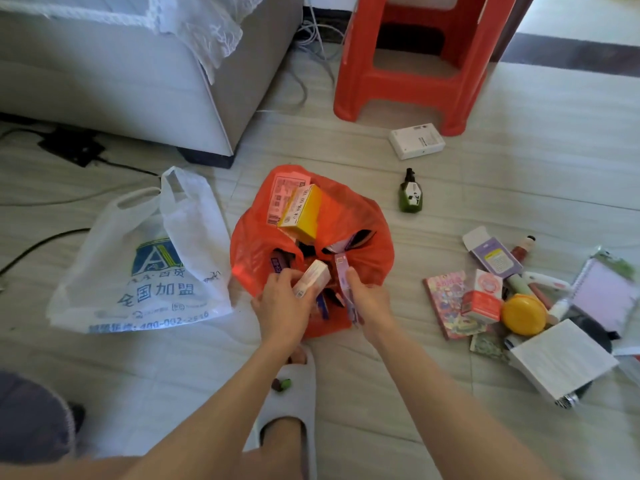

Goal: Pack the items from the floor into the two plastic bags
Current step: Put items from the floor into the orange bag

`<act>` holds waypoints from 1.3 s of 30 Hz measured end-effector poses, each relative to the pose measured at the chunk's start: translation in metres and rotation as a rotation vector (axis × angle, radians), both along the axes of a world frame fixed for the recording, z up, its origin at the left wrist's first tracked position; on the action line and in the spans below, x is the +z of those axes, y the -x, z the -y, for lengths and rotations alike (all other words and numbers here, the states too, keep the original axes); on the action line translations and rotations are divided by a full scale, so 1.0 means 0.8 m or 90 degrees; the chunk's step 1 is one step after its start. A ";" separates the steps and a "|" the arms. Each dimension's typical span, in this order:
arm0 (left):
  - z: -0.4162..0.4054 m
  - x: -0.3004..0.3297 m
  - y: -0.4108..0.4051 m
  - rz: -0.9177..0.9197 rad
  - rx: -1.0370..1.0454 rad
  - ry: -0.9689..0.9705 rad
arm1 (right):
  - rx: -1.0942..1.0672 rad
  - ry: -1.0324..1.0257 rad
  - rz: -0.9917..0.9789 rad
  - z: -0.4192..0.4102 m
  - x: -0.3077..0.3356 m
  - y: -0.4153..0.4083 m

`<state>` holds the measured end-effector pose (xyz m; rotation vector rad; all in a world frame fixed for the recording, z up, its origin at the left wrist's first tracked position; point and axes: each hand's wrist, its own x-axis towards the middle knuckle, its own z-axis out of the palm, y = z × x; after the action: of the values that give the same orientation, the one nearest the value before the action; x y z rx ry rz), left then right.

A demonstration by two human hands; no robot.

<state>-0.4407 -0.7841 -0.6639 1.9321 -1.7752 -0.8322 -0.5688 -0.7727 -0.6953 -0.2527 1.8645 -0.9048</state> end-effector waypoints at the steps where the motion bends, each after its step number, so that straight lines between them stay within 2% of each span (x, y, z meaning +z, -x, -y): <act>1: 0.002 0.000 -0.002 0.022 0.006 0.003 | -0.027 -0.003 0.048 0.002 -0.002 -0.007; 3: 0.007 0.000 -0.010 0.049 0.029 0.019 | -0.081 0.005 0.141 0.005 -0.006 -0.018; 5: 0.014 0.001 -0.016 0.036 0.059 0.030 | -0.082 0.029 0.143 0.007 -0.011 -0.029; 8: 0.012 -0.002 -0.017 -0.007 0.056 0.003 | -0.012 0.044 0.104 0.003 -0.024 -0.036; 12: 0.001 -0.011 -0.012 -0.099 0.073 -0.055 | 0.078 0.037 0.136 -0.005 -0.034 -0.033; 17: 0.007 0.003 -0.008 -0.131 0.054 -0.015 | -0.001 0.098 0.250 -0.008 0.005 -0.027; 18: 0.008 0.007 -0.008 -0.129 0.056 0.005 | -0.006 0.110 0.187 -0.007 0.008 -0.028; 22: 0.006 0.009 -0.012 -0.177 0.109 0.038 | -0.003 0.144 -0.244 -0.012 0.031 -0.028; 23: 0.003 0.011 -0.011 -0.191 0.125 0.035 | 0.045 0.175 -0.352 -0.014 0.036 -0.025; 25: -0.002 0.016 -0.009 -0.215 0.156 0.024 | 0.246 0.202 -0.562 -0.016 0.041 -0.018; 27: -0.006 0.018 -0.008 -0.241 0.184 -0.001 | 0.422 0.177 -0.637 -0.012 0.034 -0.010; 29: -0.010 0.017 -0.011 -0.264 0.194 -0.027 | 0.446 0.192 -0.630 -0.012 0.029 -0.005; 32: -0.012 0.016 -0.021 -0.246 0.172 -0.040 | 0.259 0.261 -0.620 -0.029 0.023 -0.005; 34: -0.015 0.016 -0.025 -0.217 0.151 -0.035 | 0.257 0.165 -0.536 -0.052 0.009 -0.005; 37: -0.018 0.012 -0.028 -0.215 0.145 -0.035 | 0.365 -0.059 -0.328 -0.093 -0.033 -0.011; 39: -0.021 0.006 -0.029 -0.232 0.150 -0.041 | 0.358 -0.176 -0.266 -0.117 -0.052 -0.014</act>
<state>-0.4176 -0.7669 -0.6595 1.8403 -1.2973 -1.0840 -0.5575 -0.6792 -0.7370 -0.7951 2.1043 -0.2116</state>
